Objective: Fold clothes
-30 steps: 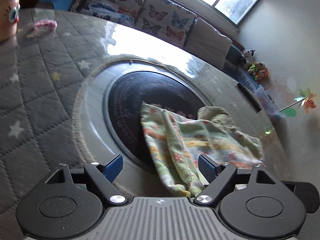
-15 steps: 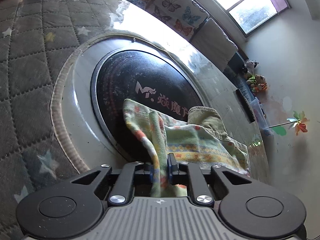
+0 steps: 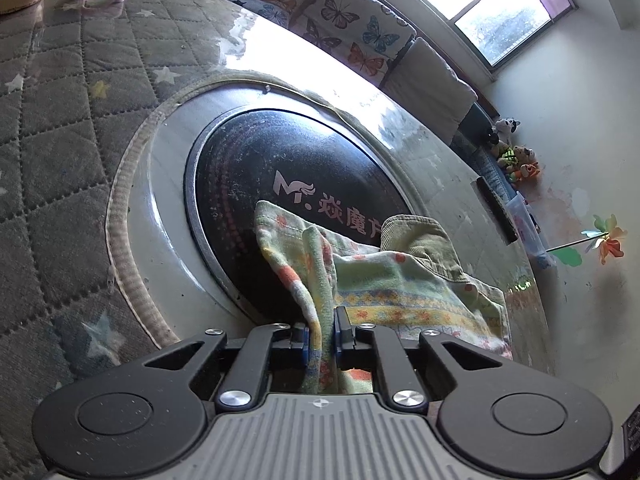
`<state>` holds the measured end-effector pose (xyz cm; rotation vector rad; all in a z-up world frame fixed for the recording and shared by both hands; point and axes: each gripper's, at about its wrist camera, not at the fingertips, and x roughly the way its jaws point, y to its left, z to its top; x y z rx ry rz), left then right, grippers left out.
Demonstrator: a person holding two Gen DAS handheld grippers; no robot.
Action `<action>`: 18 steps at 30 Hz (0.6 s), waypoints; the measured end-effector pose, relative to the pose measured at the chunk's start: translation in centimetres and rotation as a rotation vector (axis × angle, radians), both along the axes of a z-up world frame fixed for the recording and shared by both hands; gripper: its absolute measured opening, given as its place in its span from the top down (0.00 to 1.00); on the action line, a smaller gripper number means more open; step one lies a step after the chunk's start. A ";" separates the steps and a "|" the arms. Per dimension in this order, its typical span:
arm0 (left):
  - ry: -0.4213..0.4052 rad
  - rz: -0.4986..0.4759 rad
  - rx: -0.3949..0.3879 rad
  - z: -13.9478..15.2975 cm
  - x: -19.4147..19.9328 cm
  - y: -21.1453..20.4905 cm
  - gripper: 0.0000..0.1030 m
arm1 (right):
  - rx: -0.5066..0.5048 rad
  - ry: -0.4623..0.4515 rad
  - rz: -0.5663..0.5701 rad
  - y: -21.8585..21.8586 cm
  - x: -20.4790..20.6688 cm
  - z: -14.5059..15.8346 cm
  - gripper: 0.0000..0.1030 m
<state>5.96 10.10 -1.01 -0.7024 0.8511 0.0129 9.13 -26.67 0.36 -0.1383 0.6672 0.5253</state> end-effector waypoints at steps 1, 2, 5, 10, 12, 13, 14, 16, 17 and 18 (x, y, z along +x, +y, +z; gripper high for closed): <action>0.000 -0.001 0.004 0.0 0.0 0.0 0.88 | 0.003 0.004 -0.013 -0.7 0.4 -0.1 0.85; -0.001 -0.003 0.011 0.1 0.0 -0.1 0.88 | 0.005 0.001 -0.025 -1.2 0.9 -0.2 0.85; -0.001 -0.008 0.033 0.2 0.2 -0.4 0.88 | 0.008 -0.014 -0.066 -1.7 2.7 0.0 0.77; 0.001 -0.013 0.049 0.3 0.3 -0.4 0.88 | 0.020 0.006 -0.112 -1.1 6.2 -0.8 0.58; 0.000 -0.014 0.054 0.3 0.3 -0.4 0.88 | 0.030 0.020 -0.127 -0.9 7.4 -1.3 0.57; 0.000 -0.015 0.059 0.3 0.3 -0.5 0.88 | 0.036 0.026 -0.130 -0.9 7.7 -1.5 0.57; -0.001 -0.016 0.064 0.3 0.3 -0.5 0.88 | 0.051 0.036 -0.131 -0.9 7.9 -1.6 0.58; -0.001 -0.018 0.076 0.4 0.4 -0.6 0.88 | 0.083 0.046 -0.126 -0.7 8.0 -1.8 0.65; 0.000 -0.019 0.083 0.5 0.5 -0.7 0.88 | 0.097 0.050 -0.122 -0.6 7.9 -1.8 0.76; 0.000 -0.020 0.091 0.6 0.5 -0.8 0.88 | 0.105 0.053 -0.120 -0.5 7.8 -1.8 0.80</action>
